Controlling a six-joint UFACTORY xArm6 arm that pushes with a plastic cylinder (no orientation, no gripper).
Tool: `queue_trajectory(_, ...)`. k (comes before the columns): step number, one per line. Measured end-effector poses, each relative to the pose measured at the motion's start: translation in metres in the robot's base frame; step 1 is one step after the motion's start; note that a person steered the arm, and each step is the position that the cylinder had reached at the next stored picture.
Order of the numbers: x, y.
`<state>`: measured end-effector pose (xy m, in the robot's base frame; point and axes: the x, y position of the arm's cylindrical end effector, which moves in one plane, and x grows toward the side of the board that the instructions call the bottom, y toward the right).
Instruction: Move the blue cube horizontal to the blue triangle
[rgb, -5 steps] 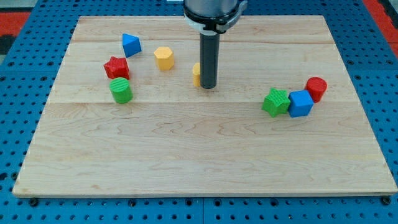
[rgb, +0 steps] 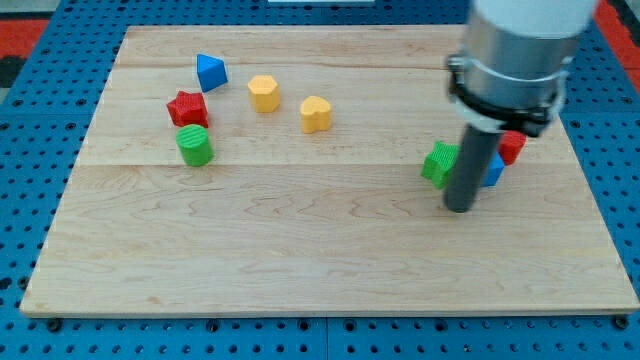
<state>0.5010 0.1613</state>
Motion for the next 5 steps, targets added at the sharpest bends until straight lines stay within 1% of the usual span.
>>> queue_trajectory(1,-0.019,0.024)
queue_trajectory(3,-0.021,0.027)
queue_trajectory(4,-0.025,0.046)
queue_trajectory(5,-0.036,0.046)
